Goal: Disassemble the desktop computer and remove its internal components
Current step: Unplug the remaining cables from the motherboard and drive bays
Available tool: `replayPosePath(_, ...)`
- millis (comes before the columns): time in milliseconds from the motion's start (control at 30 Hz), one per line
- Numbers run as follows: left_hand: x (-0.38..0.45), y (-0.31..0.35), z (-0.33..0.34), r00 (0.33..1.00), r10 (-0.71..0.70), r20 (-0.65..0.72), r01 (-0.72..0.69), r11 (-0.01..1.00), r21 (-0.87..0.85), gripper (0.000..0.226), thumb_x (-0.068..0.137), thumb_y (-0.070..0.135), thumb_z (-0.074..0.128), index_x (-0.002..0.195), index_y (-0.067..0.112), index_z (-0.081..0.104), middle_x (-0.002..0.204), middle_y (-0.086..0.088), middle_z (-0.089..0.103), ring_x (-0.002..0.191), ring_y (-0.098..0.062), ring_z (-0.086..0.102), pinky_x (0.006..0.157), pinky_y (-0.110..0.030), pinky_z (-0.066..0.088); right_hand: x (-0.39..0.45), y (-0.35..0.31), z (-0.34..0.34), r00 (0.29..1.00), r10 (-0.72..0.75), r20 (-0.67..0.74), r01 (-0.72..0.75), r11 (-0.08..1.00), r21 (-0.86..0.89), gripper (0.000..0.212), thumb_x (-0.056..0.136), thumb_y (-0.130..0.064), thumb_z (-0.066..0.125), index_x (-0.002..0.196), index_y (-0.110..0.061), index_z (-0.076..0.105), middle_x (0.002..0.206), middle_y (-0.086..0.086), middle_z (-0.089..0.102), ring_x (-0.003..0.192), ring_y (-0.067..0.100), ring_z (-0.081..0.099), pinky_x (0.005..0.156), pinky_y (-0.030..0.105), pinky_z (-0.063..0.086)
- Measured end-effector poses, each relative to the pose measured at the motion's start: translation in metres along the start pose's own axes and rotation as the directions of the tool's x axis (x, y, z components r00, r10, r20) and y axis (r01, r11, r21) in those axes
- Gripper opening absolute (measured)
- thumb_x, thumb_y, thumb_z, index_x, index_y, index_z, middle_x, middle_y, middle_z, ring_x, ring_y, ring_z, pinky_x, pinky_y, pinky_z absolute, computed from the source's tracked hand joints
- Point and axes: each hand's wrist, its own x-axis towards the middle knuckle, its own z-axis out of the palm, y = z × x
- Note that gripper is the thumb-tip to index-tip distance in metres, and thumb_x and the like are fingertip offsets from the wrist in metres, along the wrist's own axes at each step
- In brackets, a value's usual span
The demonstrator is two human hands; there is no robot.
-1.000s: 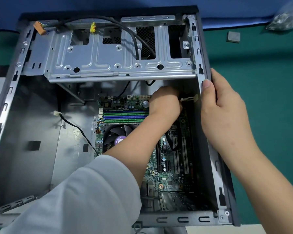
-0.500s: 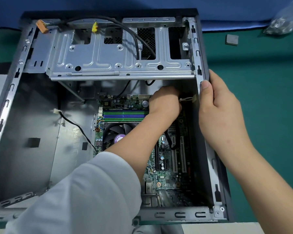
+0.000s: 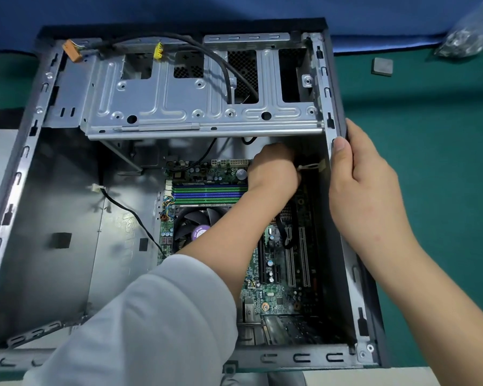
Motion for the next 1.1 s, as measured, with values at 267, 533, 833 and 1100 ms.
replayPosePath(267,-0.004,-0.002,0.000,0.993,0.114,-0.014,-0.114,0.992,0.054,0.024,0.082,0.014,0.061,0.104,0.016,0.068,0.102,-0.012,0.067,0.096,-0.033,0.062,0.079,-0.033,0.049,-0.001,0.000,0.001,1.000,0.005,-0.013,-0.005,1.000,0.007,0.038,0.102,-0.026,0.030,0.137,-0.027,0.044,0.115,-0.002,0.064,0.098,0.017,0.054,0.071,0.022,0.032)
replayPosePath(533,0.004,0.000,0.000,0.997,0.034,0.072,-0.034,0.999,-0.004,0.034,0.083,0.010,0.058,0.115,0.020,0.065,0.113,-0.008,0.064,0.102,-0.030,0.061,0.083,-0.031,0.049,-0.001,0.000,0.002,1.000,0.013,-0.023,-0.012,0.999,0.030,0.036,0.102,-0.027,0.031,0.134,-0.032,0.046,0.112,-0.007,0.064,0.093,0.009,0.052,0.071,0.021,0.033)
replayPosePath(833,0.001,-0.004,0.002,0.994,0.101,0.053,-0.102,0.995,0.019,0.030,0.084,0.008,0.056,0.112,0.016,0.065,0.108,-0.010,0.064,0.099,-0.032,0.061,0.083,-0.034,0.050,-0.001,-0.001,0.001,1.000,0.012,-0.022,-0.011,0.999,0.032,0.036,0.102,-0.026,0.031,0.133,-0.031,0.047,0.110,-0.008,0.064,0.091,0.009,0.052,0.070,0.020,0.033)
replayPosePath(1100,0.000,-0.003,0.002,0.996,0.084,0.008,-0.085,0.996,0.024,0.029,0.084,0.014,0.060,0.111,0.018,0.068,0.107,-0.008,0.067,0.100,-0.029,0.062,0.081,-0.030,0.049,-0.002,-0.002,0.001,1.000,0.004,-0.019,-0.003,0.999,0.042,0.034,0.102,-0.024,0.031,0.131,-0.029,0.050,0.106,-0.007,0.064,0.087,0.009,0.052,0.068,0.021,0.033)
